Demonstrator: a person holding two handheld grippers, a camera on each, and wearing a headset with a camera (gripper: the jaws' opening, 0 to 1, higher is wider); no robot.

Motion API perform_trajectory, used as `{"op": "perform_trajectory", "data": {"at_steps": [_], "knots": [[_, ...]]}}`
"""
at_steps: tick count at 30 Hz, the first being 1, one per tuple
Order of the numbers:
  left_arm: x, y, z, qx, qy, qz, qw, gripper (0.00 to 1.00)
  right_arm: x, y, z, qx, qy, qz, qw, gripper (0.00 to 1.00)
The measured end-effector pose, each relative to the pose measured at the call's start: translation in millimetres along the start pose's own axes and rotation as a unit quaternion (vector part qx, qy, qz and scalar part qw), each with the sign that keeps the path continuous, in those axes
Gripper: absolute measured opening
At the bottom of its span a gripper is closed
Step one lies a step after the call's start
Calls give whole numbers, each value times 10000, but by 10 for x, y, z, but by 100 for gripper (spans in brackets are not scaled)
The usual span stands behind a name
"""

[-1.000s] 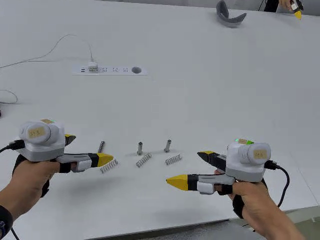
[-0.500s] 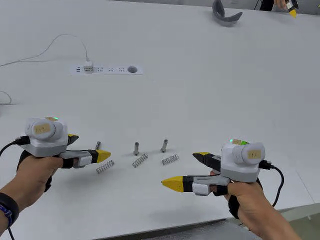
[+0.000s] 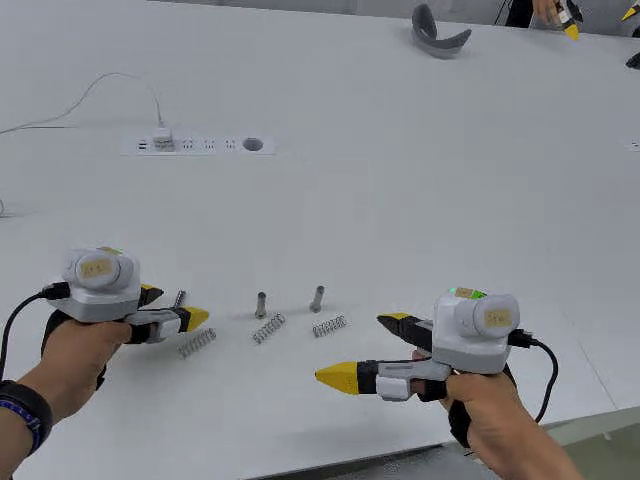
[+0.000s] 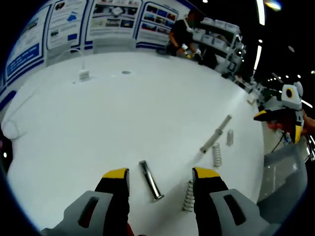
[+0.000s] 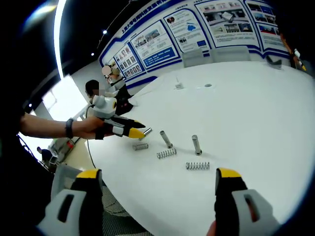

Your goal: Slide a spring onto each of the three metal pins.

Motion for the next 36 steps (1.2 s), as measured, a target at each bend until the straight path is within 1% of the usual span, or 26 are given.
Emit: {"op": "perform_trajectory", "data": {"at_steps": [3,5,13,18,19,22,25,29,30,31,32,35,36], "knots": [[4,25,43,-68,37,-30,10000,45,4,-7,-3,11,6,14,10000,97],[-7,37,55,-151,42,-14,9999,41,9,-14,-1,17,17,21,10000,96],[-39,78,111,-345,72,-10,9994,25,18,-23,26,9,45,25,10000,96],[-11,88,140,-458,228,37,9987,20,20,-15,50,-8,69,29,10000,96],[-19,99,136,-516,210,72,9984,18,20,-14,52,-8,74,28,10000,96],[-19,118,129,-599,251,158,9978,13,18,-10,58,-13,85,26,10000,96],[-23,111,142,-594,293,188,9976,12,24,-18,67,-16,99,38,9999,96],[-39,101,167,-640,469,459,9958,12,35,-17,74,-24,113,54,9999,95],[-43,96,176,-666,560,576,9945,12,43,-20,80,-23,128,54,9999,95],[-41,83,185,-655,612,614,9941,12,45,-21,82,-24,133,48,9999,95],[-46,65,196,-629,679,712,9932,11,46,-21,83,-29,135,47,9999,95],[-50,33,211,-649,890,1154,9872,10,44,-24,79,-28,138,50,9999,95],[-53,20,224,-650,866,1147,9875,10,43,-28,78,-26,137,53,9999,95]]}}
Point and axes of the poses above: the centre of the closed fingertips' face, and the gripper's own axes: z roughly forward along the fingers, y roughly to its left, x roughly out of its underside, the point moved 4 cm from there along -z, roughly backward along the fingers, and after that the axes turned 10 degrees about x, right-handed, at the moved point
